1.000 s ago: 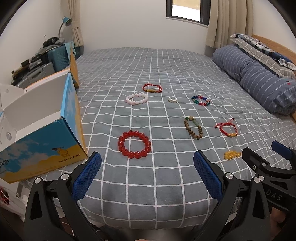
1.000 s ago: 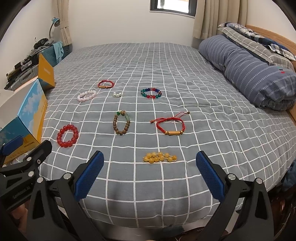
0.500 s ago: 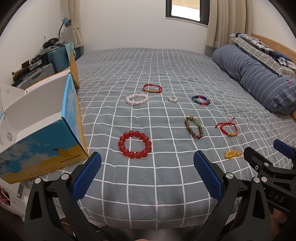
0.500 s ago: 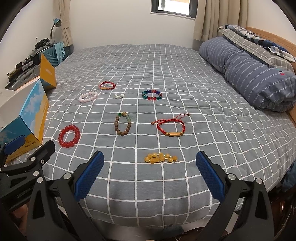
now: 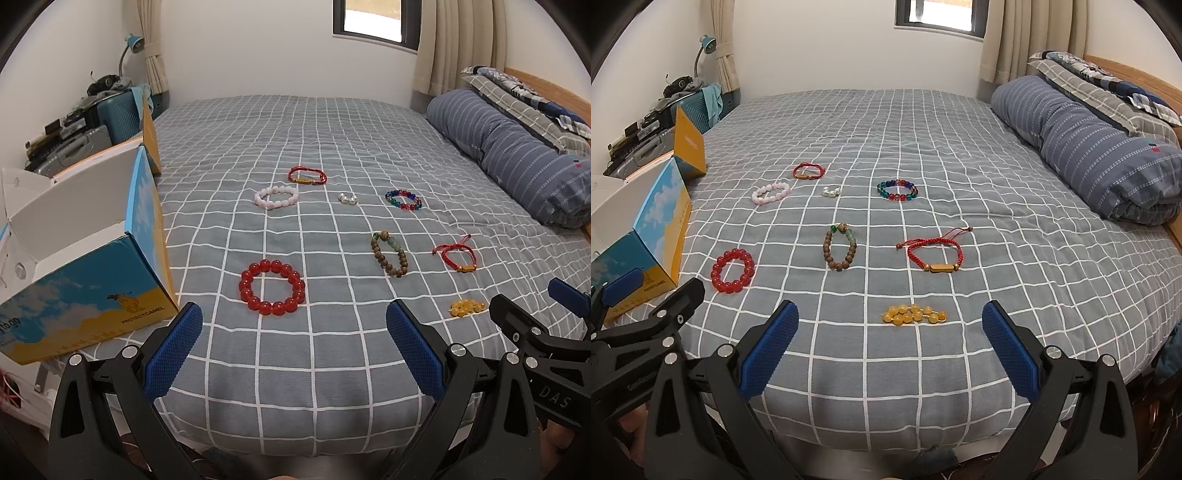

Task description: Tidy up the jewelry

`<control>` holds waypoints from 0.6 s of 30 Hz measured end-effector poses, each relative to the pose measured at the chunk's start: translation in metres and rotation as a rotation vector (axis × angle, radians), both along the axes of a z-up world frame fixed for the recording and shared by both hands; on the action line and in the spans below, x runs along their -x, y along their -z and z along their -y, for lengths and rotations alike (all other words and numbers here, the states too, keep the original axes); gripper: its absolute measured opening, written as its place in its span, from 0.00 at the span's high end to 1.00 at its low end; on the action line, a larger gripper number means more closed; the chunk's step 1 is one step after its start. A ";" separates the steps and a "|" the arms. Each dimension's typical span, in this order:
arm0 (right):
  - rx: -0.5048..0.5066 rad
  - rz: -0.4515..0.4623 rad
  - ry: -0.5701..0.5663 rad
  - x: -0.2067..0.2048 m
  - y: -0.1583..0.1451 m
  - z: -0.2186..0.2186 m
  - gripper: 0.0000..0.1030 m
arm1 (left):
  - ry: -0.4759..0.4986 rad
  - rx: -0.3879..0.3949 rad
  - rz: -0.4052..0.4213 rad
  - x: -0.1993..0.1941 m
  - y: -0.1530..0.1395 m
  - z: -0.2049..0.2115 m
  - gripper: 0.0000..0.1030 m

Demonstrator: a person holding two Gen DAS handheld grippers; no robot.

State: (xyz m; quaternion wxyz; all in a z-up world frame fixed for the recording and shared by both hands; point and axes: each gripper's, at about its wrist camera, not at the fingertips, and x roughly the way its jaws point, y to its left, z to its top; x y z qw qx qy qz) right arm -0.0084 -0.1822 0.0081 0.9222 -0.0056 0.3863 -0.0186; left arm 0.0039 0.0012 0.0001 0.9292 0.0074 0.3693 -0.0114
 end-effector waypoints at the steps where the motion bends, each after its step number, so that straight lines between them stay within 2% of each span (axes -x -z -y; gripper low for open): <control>1: 0.001 0.000 0.001 0.000 0.000 0.000 0.07 | -0.001 -0.001 0.001 0.000 -0.001 0.000 0.05; 18: 0.011 0.001 0.001 0.001 -0.001 -0.001 0.07 | -0.004 -0.003 0.000 0.000 0.000 0.000 0.05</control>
